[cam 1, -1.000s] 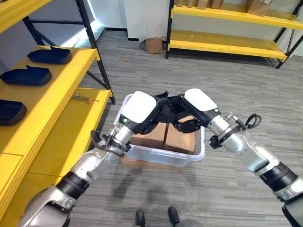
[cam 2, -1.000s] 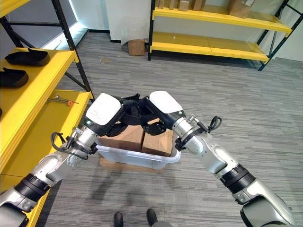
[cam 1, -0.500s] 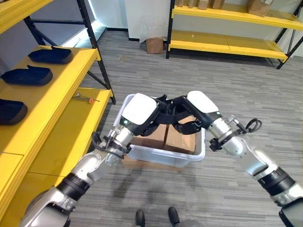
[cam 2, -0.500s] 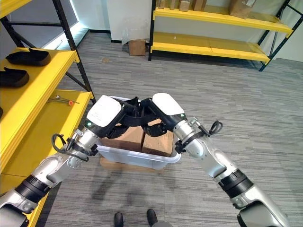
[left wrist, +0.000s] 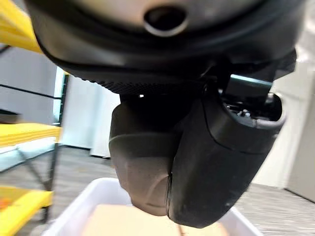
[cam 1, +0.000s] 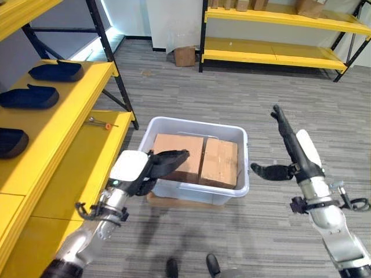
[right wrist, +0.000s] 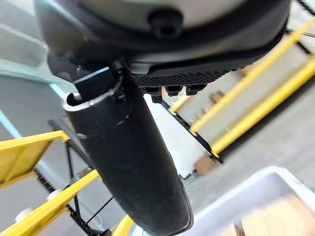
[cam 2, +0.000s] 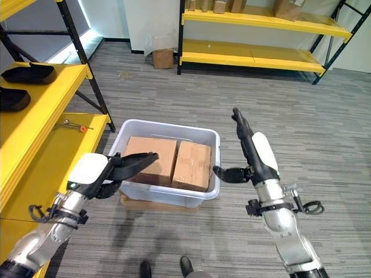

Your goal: Move parts from the plastic box to the shelf.

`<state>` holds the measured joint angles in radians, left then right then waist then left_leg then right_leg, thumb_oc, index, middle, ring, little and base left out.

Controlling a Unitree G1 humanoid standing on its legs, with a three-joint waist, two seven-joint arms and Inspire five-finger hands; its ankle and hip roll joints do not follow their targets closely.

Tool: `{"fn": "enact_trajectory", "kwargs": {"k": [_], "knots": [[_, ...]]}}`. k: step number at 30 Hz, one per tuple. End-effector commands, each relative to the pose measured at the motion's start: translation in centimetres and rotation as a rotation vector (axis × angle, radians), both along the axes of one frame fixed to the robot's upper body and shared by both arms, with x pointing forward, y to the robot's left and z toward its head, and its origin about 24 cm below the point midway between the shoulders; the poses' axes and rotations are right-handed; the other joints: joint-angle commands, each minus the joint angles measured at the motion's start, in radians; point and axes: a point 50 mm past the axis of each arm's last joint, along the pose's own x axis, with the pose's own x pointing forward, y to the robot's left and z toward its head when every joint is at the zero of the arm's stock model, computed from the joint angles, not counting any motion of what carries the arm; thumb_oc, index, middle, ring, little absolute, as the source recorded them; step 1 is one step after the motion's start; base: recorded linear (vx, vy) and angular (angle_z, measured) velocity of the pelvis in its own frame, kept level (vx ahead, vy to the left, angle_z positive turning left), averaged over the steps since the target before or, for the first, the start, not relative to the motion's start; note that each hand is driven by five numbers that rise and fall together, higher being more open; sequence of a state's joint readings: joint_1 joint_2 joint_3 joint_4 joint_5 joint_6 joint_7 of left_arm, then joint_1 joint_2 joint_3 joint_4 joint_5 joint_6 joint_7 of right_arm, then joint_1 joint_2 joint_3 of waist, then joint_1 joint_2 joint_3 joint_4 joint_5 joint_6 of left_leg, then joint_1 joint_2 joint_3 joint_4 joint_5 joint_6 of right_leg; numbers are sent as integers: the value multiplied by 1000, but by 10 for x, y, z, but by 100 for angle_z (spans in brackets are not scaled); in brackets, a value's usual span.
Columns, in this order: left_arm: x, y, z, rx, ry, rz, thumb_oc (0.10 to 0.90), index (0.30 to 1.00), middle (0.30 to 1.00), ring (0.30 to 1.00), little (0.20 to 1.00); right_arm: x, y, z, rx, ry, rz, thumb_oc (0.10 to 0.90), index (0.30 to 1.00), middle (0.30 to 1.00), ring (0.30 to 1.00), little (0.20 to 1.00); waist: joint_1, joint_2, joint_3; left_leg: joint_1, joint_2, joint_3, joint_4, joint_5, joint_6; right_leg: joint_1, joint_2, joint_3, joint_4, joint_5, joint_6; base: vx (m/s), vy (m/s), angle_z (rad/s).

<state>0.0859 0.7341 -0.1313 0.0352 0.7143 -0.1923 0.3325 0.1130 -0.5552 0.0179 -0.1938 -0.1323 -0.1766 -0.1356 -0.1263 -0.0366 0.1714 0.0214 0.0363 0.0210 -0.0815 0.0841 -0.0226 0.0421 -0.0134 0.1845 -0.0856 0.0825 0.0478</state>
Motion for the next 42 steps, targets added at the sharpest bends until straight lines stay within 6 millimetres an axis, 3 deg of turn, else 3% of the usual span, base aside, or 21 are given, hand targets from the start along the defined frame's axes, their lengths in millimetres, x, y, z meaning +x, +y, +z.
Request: {"fn": "enact_trajectory", "kwargs": {"k": [1, 8, 12, 13, 16, 19, 20, 22, 23, 24, 26, 27, 28, 30, 31, 33, 36, 39, 42], "knots": [[15, -9, 52, -57, -283, -61, 400, 300, 300, 300, 300, -3, 13, 49, 59, -272, 116, 900, 1000, 1000, 1000, 1000, 12, -5, -189, 27, 91, 0, 18, -40, -45, -39, -65, -35, 79, -54, 85, -10, -52, 3], [-1, -7, 54, -96, -322, -38, 400, 300, 300, 300, 300, -11, 24, 44, 106, -261, 160, 900, 1000, 1000, 1000, 1000, 23, 14, -175, 12, 103, -37, 42, -35, -53, -43, -45, -67, 137, -94, 61, -23, -48, 9], [-11, -4, 62, -117, -385, -13, 400, 300, 300, 300, 300, -9, 24, 40, 128, -242, 162, 900, 1000, 1000, 1000, 1000, 63, 18, -152, -12, 128, -96, 49, 3, -70, -41, -15, -120, 170, -126, 38, -75, -116, 34], [-11, -4, 63, -116, -385, -12, 400, 300, 300, 300, 300, -9, 24, 40, 128, -242, 163, 900, 1000, 1000, 1000, 1000, 57, 19, -152, -14, 129, -101, 49, 4, -71, -41, -14, -125, 171, -127, 36, -135, -154, 50], [-15, -8, 75, -126, -447, -35, 400, 300, 300, 300, 300, -3, 27, 45, 151, -264, 181, 900, 1000, 1000, 1000, 1000, 113, 20, -107, -80, 152, -186, 52, 77, -109, -46, 12, -206, 177, -145, 16, -218, -172, 60], [-12, -18, 86, -123, -497, -87, 400, 300, 300, 300, 300, 2, 25, 52, 125, -301, 165, 900, 1000, 1000, 1000, 1000, 132, 31, -69, -133, 155, -226, 35, 136, -127, -57, 7, -304, 205, -174, 5, -135, -84, 102], [-11, -21, 88, -121, -508, -106, 400, 300, 300, 300, 300, 2, 25, 53, 119, -308, 162, 900, 1000, 1000, 1000, 1000, 130, 29, -54, -150, 154, -206, 40, 148, -121, -62, -2, -328, 215, -170, 5, -115, -29, 117], [-8, -29, 93, -107, -533, -145, 400, 300, 300, 300, 300, 3, 23, 56, 84, -322, 148, 900, 1000, 1000, 1000, 1000, 108, 21, -46, -151, 184, -97, 51, 141, -108, -64, -26, -368, 222, -178, 7, -94, 9, 130], [-8, -29, 93, -107, -535, -146, 400, 300, 300, 300, 300, 3, 23, 56, 83, -324, 146, 900, 1000, 1000, 1000, 1000, 109, 22, -45, -155, 184, -97, 52, 146, -106, -67, -26, -367, 220, -172, 7, -137, 40, 126], [-6, -33, 96, -100, -551, -167, 400, 300, 300, 300, 300, 4, 22, 56, 83, -328, 135, 900, 1000, 1000, 1000, 1000, 103, 17, -40, -160, 204, -51, 80, 141, -101, -77, -39, -380, 224, -164, 8, -138, 31, 121], [-6, -39, 99, -88, -567, -207, 400, 300, 300, 300, 300, 3, 18, 52, 85, -323, 108, 900, 1000, 1000, 1000, 1000, 94, 4, -38, -131, 244, 7, 157, 85, -102, -87, -81, -413, 234, -156, 10, -190, 57, 66], [-6, -39, 99, -87, -567, -208, 400, 300, 300, 300, 300, 3, 18, 53, 85, -324, 107, 900, 1000, 1000, 1000, 1000, 94, 4, -37, -136, 243, 5, 160, 89, -100, -89, -82, -415, 232, -150, 9, -232, 178, 73], [-4, -45, 102, -93, -582, -239, 400, 300, 300, 300, 300, -1, 12, 47, 115, -308, 72, 900, 1000, 1000, 1000, 1000, 65, 3, -53, -83, 293, 58, 208, 58, -113, -98, -128, -465, 248, -147, 9, -150, 141, 89], [-4, -45, 102, -93, -582, -241, 400, 300, 300, 300, 300, -1, 11, 47, 115, -308, 70, 900, 1000, 1000, 1000, 1000, 64, 3, -53, -87, 291, 55, 207, 63, -112, -99, -129, -468, 246, -142, 9, -77, 133, 102], [-4, -47, 105, -83, -600, -252, 400, 300, 300, 300, 300, -3, 9, 43, 127, -294, 53, 900, 1000, 1000, 1000, 1000, 57, 11, -69, -34, 306, 54, 196, 30, -124, -106, -156, -489, 266, -145, 18, 27, 218, 73], [-5, -47, 106, -66, -607, -260, 400, 300, 300, 300, 300, -3, 6, 43, 133, -299, 29, 900, 1000, 1000, 1000, 1000, 53, 32, -92, -5, 288, 45, 90, 18, -124, -108, -175, -491, 268, -136, 43, 43, 258, 33], [-5, -47, 108, -38, -618, -267, 400, 300, 300, 300, 300, -4, 6, 41, 131, -294, 23, 900, 1000, 1000, 1000, 1000, 56, 40, -122, 10, 265, 66, 27, 20, -123, -107, -196, -495, 250, -103, 62, 45, 208, 29], [-7, -45, 112, -18, -637, -266, 400, 300, 300, 300, 300, -4, 8, 39, 151, -289, 25, 900, 1000, 1000, 1000, 1000, 70, 36, -133, 21, 237, 59, 10, 6, -113, -96, -214, -496, 231, -81, 79, 36, 149, 23], [-13, -36, 118, 25, -693, -222, 400, 300, 300, 300, 300, -2, 15, 35, 170, -274, 38, 900, 1000, 1000, 1000, 1000, 101, 14, -140, 19, 178, 61, 15, -32, -86, -79, -263, -499, 195, -36, 114, 4, 238, 20]]}}
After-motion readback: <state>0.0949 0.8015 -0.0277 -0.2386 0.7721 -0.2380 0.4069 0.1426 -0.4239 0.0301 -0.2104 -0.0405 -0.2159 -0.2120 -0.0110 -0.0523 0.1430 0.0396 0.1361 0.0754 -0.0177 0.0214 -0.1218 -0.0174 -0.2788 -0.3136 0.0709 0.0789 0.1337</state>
